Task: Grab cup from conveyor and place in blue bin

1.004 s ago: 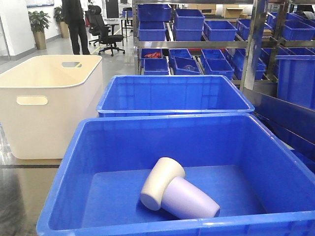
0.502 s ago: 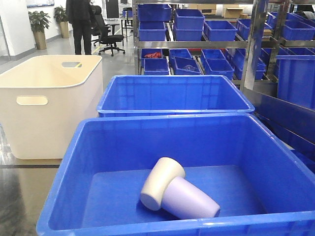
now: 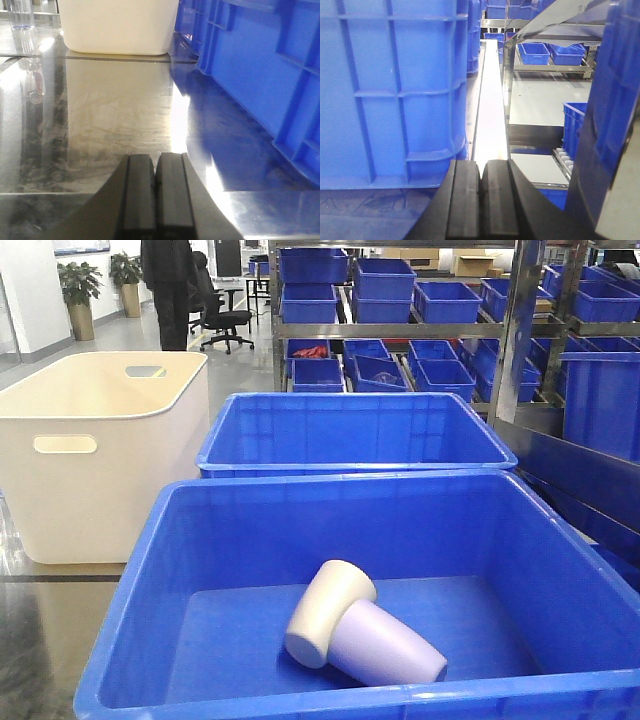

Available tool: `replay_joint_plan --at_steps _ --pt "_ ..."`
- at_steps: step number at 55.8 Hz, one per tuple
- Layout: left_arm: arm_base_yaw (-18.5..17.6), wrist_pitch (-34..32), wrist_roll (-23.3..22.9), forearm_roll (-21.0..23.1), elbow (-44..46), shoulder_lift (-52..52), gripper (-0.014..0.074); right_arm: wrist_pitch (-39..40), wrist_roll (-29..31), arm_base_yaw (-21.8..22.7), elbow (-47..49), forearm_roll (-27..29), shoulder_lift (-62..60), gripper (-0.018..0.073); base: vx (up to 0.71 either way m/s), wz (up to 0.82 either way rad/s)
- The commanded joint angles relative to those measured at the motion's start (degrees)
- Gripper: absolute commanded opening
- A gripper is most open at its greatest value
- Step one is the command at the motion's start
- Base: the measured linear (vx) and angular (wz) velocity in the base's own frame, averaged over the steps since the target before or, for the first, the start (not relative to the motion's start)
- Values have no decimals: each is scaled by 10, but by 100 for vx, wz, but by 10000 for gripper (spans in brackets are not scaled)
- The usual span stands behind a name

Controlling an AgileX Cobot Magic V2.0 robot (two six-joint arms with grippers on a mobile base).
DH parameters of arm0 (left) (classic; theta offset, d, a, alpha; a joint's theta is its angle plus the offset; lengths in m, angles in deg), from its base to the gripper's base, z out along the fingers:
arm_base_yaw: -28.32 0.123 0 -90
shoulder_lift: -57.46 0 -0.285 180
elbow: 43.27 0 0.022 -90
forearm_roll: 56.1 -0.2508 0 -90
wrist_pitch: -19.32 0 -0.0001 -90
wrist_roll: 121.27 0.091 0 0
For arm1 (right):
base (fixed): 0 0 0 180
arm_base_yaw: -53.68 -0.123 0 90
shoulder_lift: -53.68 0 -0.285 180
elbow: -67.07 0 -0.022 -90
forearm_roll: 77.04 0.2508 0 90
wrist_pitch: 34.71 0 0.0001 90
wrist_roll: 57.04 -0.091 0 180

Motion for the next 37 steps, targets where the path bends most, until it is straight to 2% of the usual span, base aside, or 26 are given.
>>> replay_joint_plan --at_steps 1,37 --pt "2 -49 1 0 -7 -4 3 43 0 0 -11 -7 -5 -8 0 0" --pt "2 -49 1 0 -7 -4 3 41 0 0 -11 -7 -5 -6 0 0"
